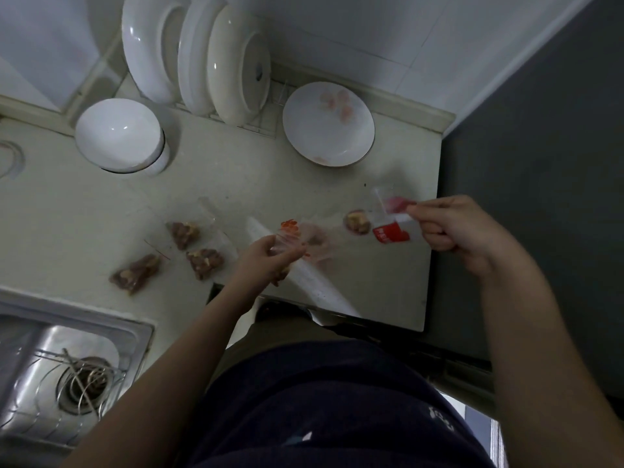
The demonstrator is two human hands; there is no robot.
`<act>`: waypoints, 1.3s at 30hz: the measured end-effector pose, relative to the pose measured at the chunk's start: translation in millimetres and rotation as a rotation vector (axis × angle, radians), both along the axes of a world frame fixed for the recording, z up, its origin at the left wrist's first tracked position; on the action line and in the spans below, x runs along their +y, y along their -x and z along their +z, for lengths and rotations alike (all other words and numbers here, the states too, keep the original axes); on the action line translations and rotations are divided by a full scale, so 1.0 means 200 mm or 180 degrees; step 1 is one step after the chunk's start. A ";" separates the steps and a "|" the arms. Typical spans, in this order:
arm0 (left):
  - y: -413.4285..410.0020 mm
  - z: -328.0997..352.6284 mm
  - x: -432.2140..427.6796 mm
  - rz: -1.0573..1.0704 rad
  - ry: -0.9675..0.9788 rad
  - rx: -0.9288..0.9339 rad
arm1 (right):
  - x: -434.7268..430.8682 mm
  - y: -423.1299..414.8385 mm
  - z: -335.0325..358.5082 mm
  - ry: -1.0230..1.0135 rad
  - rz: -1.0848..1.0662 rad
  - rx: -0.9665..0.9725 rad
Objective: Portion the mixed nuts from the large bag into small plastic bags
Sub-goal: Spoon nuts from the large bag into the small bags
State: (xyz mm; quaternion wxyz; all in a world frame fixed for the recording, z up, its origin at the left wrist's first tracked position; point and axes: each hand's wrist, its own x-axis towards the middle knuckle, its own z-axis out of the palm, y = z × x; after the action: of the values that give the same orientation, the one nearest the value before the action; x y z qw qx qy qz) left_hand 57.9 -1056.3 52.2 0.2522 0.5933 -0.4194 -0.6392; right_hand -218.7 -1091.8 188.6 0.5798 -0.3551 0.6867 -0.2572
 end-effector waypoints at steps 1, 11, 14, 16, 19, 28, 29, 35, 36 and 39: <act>0.00 -0.01 0.00 -0.0051 -0.0012 0.0002 | 0.00 0.01 0.01 0.0057 -0.0061 0.0053; 0.05 0.06 0.01 -0.0214 0.0156 -0.0173 | -0.03 0.00 0.05 0.0550 -0.0345 -0.0095; 0.07 0.13 0.02 -0.0106 0.0346 -0.0055 | -0.03 -0.03 0.04 0.0644 -0.0368 -0.0171; 0.07 0.16 0.03 0.0017 0.0440 -0.0025 | -0.03 -0.05 0.04 0.0691 -0.0352 -0.0186; 0.08 0.21 0.03 -0.0010 0.0632 -0.0194 | -0.03 -0.08 0.04 0.0775 -0.0361 -0.0235; 0.14 0.32 0.02 -0.0009 0.1119 -0.0083 | 0.01 -0.18 0.04 0.0951 -0.0201 -0.0234; 0.14 0.33 0.03 -0.0007 0.1125 -0.0079 | 0.01 -0.18 0.04 0.1004 -0.0162 -0.0205; 0.15 0.33 0.03 0.0029 0.1045 -0.0061 | 0.03 -0.21 0.05 0.1189 -0.0191 -0.0169; 0.15 0.34 0.03 0.0030 0.1072 -0.0086 | 0.03 -0.21 0.05 0.1137 -0.0230 -0.0211; 0.15 0.34 0.03 0.0033 0.1140 -0.0169 | 0.03 -0.22 0.03 0.0883 -0.0369 -0.0364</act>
State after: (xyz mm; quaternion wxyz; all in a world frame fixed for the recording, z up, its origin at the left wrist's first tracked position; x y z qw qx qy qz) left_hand 28.2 -1049.5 120.9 0.3460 0.5577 -0.5300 -0.5370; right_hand -175.0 -1086.0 195.3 0.5474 -0.3764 0.6299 -0.4024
